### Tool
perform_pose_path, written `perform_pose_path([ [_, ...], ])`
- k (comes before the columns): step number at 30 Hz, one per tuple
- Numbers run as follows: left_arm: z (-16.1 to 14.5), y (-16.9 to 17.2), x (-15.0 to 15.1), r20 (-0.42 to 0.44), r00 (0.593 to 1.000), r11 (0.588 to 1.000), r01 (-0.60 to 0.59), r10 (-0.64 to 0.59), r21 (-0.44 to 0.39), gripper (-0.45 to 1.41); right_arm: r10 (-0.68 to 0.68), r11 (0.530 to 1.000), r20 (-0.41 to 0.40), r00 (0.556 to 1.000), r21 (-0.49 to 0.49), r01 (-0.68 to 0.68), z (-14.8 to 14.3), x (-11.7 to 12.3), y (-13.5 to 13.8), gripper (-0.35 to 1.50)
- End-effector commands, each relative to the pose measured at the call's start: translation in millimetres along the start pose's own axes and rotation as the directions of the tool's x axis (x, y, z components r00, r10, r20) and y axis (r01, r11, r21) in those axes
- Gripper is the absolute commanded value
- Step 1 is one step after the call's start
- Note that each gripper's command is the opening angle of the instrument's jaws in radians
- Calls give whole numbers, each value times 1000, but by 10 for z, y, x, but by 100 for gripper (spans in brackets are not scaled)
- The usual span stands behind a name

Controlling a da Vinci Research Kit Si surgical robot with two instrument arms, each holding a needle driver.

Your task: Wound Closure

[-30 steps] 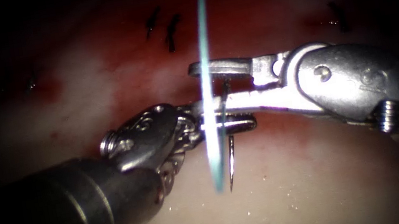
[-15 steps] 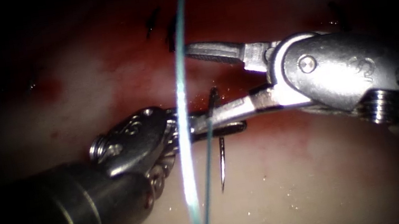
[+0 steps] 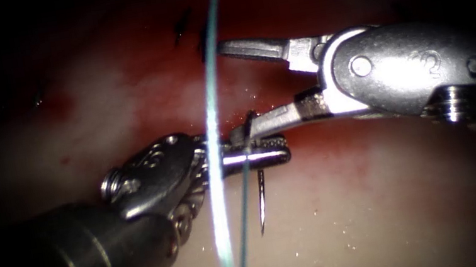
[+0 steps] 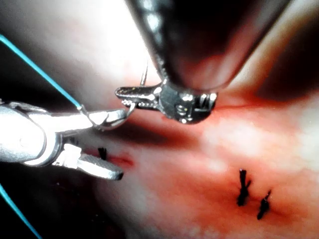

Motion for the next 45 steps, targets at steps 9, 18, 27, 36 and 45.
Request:
perform_pose_path([
  [9,5,-7,1,-13,1000,1000,4,-4,1,-45,-16,1000,3,1000,-2,16,18,-4,-6,56],
  [18,4,-6,1,-13,1000,1000,4,-4,1,-45,-16,1000,1,1000,-7,16,17,-6,-5,34],
  [27,4,-6,1,-13,1000,1000,-8,8,4,-45,-20,1000,24,1000,-14,20,13,-8,-6,-35],
  [36,4,-2,-1,-13,1000,1000,-13,14,6,-45,-27,998,87,996,-48,31,7,-15,-9,-35],
  [45,-8,2,3,-23,998,994,-49,51,97,128,-31,999,75,997,-31,33,-4,-30,8,-35],
])
